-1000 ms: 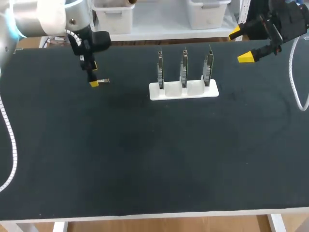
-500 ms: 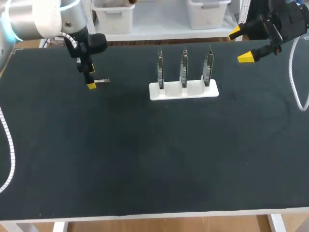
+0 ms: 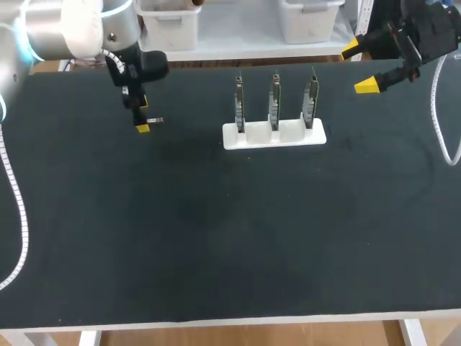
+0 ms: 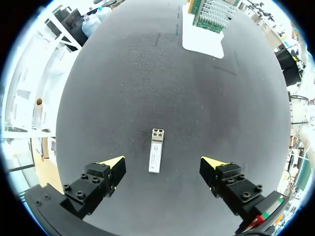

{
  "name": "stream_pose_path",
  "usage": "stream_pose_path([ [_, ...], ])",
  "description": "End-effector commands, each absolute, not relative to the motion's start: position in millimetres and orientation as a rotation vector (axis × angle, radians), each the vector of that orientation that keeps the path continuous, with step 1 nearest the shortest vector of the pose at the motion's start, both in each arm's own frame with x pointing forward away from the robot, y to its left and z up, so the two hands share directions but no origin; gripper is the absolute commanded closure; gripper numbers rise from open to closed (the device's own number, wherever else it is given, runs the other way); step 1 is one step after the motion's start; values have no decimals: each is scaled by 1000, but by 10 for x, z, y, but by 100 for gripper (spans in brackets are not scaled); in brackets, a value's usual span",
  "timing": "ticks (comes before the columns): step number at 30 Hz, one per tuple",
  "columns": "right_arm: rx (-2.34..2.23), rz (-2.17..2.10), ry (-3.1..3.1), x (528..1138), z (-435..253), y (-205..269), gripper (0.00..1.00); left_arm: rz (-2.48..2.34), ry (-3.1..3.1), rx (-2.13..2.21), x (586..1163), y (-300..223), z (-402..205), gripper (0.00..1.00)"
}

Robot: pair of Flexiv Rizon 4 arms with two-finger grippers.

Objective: Pick up the optical module with the left hand, and insert it into the network port with the right hand.

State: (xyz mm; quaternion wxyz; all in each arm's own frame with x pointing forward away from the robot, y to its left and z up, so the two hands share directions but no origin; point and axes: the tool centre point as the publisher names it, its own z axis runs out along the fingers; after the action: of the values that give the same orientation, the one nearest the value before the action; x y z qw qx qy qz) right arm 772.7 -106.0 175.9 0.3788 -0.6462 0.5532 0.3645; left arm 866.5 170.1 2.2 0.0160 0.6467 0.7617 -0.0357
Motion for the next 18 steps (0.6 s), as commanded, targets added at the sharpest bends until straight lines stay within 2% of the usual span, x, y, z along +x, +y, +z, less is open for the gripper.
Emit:
stream_pose_path([
  [1,-1651,930,1413,7724,1760,-1058,0,-342,2459,2085,8771,1686,-29,0],
  [18,-1651,930,1413,7724,1760,-1058,0,-342,2498,2091,8771,1716,-59,0],
])
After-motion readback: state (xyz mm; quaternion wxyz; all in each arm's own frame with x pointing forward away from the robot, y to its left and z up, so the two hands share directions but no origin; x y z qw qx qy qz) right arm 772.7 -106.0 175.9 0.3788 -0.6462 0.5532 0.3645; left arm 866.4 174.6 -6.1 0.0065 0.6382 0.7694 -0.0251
